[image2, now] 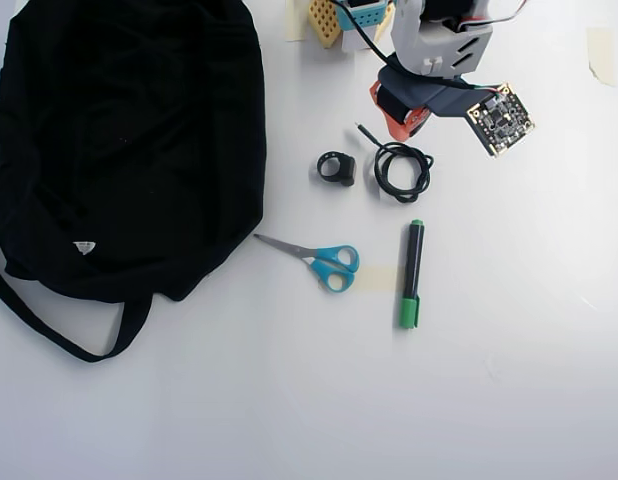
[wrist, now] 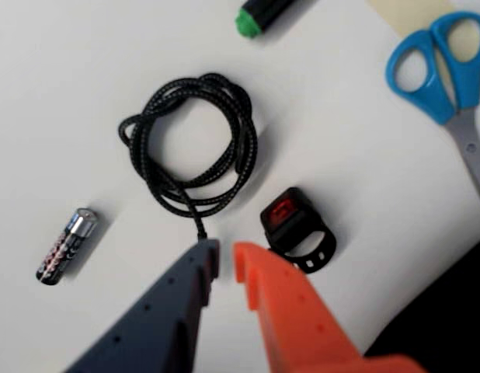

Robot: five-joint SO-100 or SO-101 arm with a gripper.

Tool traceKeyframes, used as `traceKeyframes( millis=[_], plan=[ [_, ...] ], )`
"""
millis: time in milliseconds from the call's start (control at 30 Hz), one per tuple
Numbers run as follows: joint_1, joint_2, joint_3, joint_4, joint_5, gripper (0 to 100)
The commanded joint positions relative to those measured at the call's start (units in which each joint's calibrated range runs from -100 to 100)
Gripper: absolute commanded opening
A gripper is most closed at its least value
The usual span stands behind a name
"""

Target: Put the cable into the black bag

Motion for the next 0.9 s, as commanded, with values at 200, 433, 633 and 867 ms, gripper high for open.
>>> traceKeyframes(
  millis=[200,433,633,867],
  plan=[
    [-0.8,-0.7,0.6,-1.3,-0.2,2],
    [-0.8,-0.7,8.0,-7.6,0.1,13],
    [-0.5,-0.7,12.2,-9.5,0.3,25],
    [-0.7,-0.7,18.8,-18.2,0.3,25]
  ],
)
